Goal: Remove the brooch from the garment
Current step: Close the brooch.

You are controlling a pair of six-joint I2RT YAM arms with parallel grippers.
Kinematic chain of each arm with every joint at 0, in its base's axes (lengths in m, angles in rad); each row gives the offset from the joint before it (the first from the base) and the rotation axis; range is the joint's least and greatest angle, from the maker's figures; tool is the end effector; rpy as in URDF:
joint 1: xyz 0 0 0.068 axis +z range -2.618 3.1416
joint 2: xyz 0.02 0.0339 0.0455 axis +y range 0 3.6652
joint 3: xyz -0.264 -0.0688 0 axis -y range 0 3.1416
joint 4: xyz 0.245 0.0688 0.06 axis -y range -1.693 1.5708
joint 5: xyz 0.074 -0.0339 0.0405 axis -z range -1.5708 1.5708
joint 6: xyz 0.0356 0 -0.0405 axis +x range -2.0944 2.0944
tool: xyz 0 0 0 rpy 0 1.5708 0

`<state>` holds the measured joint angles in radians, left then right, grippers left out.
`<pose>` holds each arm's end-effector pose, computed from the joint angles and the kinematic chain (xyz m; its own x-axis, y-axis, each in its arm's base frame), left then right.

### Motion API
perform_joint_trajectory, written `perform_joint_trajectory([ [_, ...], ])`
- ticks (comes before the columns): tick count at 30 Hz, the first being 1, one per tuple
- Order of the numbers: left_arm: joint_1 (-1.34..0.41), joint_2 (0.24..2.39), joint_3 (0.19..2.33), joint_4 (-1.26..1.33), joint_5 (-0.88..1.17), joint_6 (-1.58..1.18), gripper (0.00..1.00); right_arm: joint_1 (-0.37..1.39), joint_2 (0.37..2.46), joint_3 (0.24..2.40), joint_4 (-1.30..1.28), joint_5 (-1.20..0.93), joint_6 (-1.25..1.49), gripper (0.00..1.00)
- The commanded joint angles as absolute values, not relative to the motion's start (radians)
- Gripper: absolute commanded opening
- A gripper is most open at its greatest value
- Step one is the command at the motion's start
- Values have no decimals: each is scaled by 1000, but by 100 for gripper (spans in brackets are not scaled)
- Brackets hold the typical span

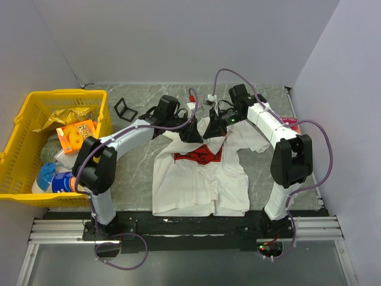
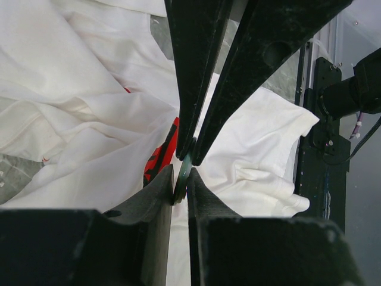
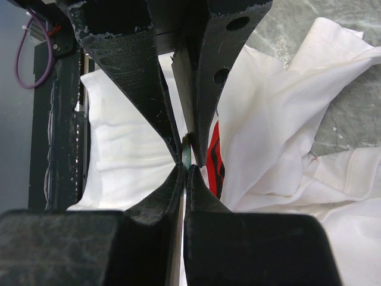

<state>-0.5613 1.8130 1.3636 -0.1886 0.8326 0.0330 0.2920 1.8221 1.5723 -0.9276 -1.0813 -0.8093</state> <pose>0.3320 -0.2399 0.2591 -0.4755 0.3252 -0.8174 0.8774 0.2428 -0.4138 0.3478 0.1374 0.2830 -0.2778 -0.4389 -0.8545 -0.9572 0.0511 0.2850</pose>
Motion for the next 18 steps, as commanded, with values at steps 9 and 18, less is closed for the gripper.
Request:
perform_joint_trajectory([
  [9, -538, 1815, 1397, -192, 721, 89, 19, 304, 1790, 1612, -979, -1157, -775, 0],
  [18, -538, 1815, 1402, -210, 722, 109, 21, 302, 1776, 1611, -980, -1158, -781, 0],
])
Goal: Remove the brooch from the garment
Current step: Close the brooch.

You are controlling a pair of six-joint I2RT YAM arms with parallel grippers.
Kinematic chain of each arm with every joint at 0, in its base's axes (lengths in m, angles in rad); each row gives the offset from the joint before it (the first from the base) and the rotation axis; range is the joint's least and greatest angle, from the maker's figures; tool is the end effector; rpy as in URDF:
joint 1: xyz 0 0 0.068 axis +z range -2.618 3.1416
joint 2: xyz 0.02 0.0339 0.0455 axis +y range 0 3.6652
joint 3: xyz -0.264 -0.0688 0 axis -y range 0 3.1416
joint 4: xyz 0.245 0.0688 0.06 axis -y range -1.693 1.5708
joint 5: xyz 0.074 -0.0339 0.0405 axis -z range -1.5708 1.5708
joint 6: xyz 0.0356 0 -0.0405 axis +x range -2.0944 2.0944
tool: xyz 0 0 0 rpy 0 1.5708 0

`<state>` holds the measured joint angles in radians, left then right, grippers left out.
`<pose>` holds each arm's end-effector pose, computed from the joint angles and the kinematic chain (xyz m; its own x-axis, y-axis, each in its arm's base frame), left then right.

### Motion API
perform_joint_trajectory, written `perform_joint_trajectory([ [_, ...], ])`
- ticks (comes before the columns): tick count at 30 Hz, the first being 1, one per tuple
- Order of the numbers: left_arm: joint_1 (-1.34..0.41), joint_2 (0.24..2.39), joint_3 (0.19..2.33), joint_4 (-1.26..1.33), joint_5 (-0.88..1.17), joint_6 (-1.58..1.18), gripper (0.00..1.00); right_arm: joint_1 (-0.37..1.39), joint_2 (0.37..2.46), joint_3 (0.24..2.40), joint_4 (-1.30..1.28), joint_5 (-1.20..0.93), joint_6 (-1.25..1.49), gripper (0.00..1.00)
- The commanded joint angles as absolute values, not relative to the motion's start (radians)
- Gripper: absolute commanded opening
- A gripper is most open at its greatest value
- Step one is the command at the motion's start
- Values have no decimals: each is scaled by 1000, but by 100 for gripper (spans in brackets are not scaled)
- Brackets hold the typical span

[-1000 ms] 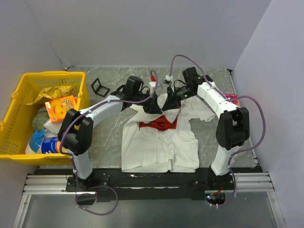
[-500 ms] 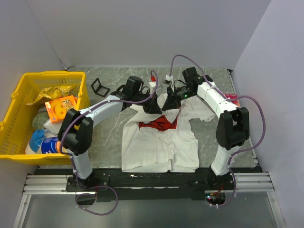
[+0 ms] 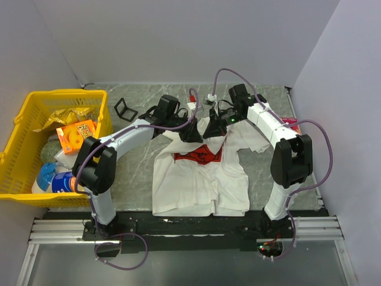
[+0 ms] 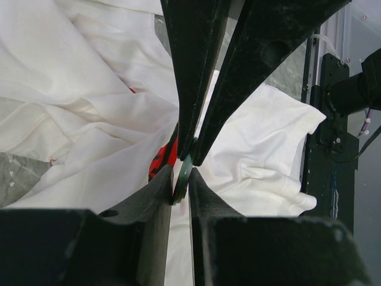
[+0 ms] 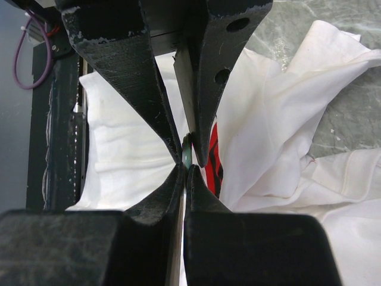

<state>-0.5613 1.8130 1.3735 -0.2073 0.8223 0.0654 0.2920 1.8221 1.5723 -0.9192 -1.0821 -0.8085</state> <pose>0.3323 -0.2398 0.2607 -0.4531 0.3374 -0.8252 0.8888 0.2434 -0.3885 0.3485 0.1376 0.2833 -0.2718 -0.4363 -0.8578 -0.9592 0.0502 0.2783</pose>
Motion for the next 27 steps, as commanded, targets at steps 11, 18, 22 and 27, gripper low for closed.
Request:
perform_joint_trajectory([
  [11, -534, 1783, 1381, -187, 745, 112, 36, 299, 1776, 1612, -989, -1160, -790, 0],
  [18, -514, 1766, 1371, -173, 781, 101, 43, 298, 1776, 1611, -988, -1158, -788, 0],
  [22, -494, 1750, 1367, -169, 799, 94, 49, 296, 1776, 1608, -977, -1152, -784, 0],
  [27, -463, 1740, 1358, -143, 796, 63, 55, 298, 1773, 1592, -936, -1120, -749, 0],
])
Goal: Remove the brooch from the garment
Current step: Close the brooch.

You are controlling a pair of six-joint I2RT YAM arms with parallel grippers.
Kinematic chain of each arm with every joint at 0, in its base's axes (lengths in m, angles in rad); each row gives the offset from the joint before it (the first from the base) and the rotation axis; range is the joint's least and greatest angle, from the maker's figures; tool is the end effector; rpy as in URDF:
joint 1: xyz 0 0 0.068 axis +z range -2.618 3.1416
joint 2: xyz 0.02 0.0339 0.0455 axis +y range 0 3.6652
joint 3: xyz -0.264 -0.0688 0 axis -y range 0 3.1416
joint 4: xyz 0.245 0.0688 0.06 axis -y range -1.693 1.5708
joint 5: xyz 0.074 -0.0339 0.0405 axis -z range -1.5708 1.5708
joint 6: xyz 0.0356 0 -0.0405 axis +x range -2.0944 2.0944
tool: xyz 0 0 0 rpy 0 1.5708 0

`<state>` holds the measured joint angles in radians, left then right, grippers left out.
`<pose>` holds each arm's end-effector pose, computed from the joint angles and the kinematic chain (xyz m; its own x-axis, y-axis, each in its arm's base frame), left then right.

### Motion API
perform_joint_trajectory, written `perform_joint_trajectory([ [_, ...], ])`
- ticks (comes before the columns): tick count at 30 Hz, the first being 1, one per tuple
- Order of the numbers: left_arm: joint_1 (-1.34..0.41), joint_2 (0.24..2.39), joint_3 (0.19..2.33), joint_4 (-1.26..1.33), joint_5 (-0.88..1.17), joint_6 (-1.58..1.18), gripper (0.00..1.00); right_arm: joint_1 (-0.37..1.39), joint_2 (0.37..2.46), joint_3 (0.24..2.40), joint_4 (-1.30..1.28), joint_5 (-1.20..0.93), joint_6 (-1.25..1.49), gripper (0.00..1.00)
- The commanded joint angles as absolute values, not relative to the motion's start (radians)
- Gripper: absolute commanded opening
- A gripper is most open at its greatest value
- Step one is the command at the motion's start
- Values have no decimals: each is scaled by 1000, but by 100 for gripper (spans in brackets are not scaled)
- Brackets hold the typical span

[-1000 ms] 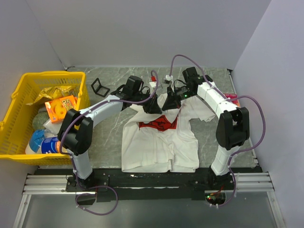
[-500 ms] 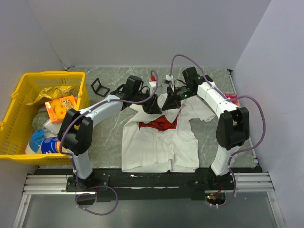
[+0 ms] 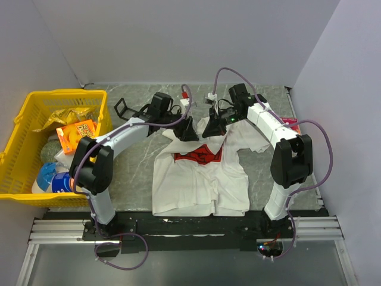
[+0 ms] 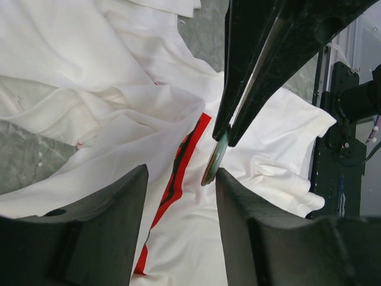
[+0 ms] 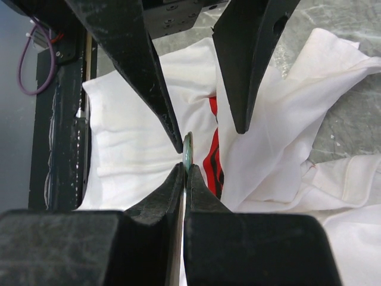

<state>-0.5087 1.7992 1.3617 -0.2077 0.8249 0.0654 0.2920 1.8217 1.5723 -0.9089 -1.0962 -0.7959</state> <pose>0.3415 -0.2204 0.2622 -0.4690 0.3123 -0.8261 0.8756 0.2871 -0.3885 0.3490 0.1380 0.2842 -0.2758 -0.4239 -0.8627 -0.9578 0.0459 0.2837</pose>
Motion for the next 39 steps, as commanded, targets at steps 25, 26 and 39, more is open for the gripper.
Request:
perform_joint_trajectory([
  [25, -425, 1750, 1358, -100, 640, 8, 87, 276, 1617, 1451, -470, -396, -560, 0],
  [26, -425, 1749, 1358, -100, 638, 8, 87, 275, 1609, 1437, -457, -375, -563, 0],
  [39, -423, 1743, 1358, -106, 638, 6, 88, 213, 1633, 1430, -265, 29, -667, 0],
])
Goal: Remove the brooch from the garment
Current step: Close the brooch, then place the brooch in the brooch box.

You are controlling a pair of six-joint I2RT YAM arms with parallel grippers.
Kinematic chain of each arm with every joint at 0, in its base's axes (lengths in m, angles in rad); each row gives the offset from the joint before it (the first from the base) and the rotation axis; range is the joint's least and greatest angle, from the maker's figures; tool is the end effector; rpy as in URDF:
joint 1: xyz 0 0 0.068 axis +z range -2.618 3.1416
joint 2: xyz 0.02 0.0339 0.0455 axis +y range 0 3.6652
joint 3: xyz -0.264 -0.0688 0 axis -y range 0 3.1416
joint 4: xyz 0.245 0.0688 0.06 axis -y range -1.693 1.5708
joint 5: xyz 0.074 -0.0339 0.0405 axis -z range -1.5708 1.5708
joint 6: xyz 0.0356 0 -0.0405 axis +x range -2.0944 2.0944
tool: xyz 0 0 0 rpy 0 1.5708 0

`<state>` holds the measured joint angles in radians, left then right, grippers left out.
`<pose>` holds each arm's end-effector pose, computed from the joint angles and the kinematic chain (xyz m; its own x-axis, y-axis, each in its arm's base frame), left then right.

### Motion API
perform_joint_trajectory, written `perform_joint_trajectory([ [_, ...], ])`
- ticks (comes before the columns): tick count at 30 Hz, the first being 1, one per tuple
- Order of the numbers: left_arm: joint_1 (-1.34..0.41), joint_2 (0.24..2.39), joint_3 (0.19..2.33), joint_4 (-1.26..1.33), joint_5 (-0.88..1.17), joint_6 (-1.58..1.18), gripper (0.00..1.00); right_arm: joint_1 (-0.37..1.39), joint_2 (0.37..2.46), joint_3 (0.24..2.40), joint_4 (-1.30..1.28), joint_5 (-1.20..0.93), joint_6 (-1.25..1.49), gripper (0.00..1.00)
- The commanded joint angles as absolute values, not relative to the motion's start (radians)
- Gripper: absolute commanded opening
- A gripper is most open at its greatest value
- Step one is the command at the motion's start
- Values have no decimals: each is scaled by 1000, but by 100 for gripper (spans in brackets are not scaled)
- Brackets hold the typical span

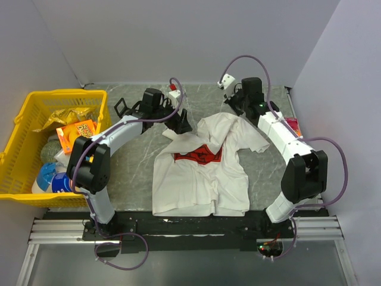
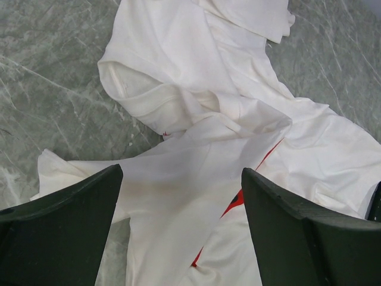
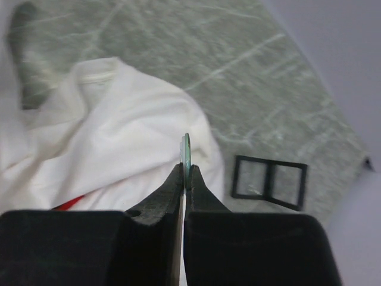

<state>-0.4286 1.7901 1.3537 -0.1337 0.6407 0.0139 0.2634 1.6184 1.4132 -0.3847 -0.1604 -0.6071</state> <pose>0.3651 -0.1902 0.2667 -0.4799 0.2315 -0.8462 0.7976 0.5169 -0.3109 0.3609 0.1032 0.3253 -0.2214 -0.6430 -0.7332 -0.6227 0.6718 -0.4011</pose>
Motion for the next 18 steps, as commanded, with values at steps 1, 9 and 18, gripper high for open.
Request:
perform_joint_trajectory([
  [1, -423, 1741, 1358, -104, 638, 6, 88, 203, 1649, 1439, -270, 35, -675, 0],
  [9, -423, 1736, 1347, -94, 655, 6, 98, 112, 1822, 1520, -246, 84, -722, 0],
  [18, -419, 1721, 1330, -83, 680, 6, 96, 110, 1960, 1595, -207, 156, -758, 0],
])
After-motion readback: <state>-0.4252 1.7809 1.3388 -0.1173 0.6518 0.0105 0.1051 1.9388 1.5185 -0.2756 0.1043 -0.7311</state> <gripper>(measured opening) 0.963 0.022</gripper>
